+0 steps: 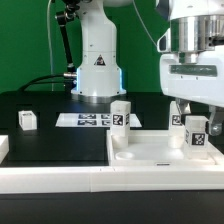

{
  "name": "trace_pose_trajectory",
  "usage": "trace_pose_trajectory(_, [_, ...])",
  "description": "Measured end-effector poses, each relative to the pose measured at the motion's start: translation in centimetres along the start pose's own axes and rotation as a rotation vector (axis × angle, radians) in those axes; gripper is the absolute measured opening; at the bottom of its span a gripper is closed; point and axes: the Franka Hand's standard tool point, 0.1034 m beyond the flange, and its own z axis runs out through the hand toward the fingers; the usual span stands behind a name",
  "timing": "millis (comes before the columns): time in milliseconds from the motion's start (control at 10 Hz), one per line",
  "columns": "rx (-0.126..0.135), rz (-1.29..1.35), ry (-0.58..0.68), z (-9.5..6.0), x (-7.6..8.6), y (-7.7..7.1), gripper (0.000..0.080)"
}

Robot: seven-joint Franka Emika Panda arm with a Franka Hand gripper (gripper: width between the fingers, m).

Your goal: Assemble square table

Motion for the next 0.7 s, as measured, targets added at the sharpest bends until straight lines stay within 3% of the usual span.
trace_pose_trajectory(400, [-0.005, -0.265, 0.007, 0.03, 0.2, 0.08, 0.0649])
trace_pose_trajectory(700, [-0.03, -0.547, 0.035, -0.03, 0.11, 0.01, 0.0649])
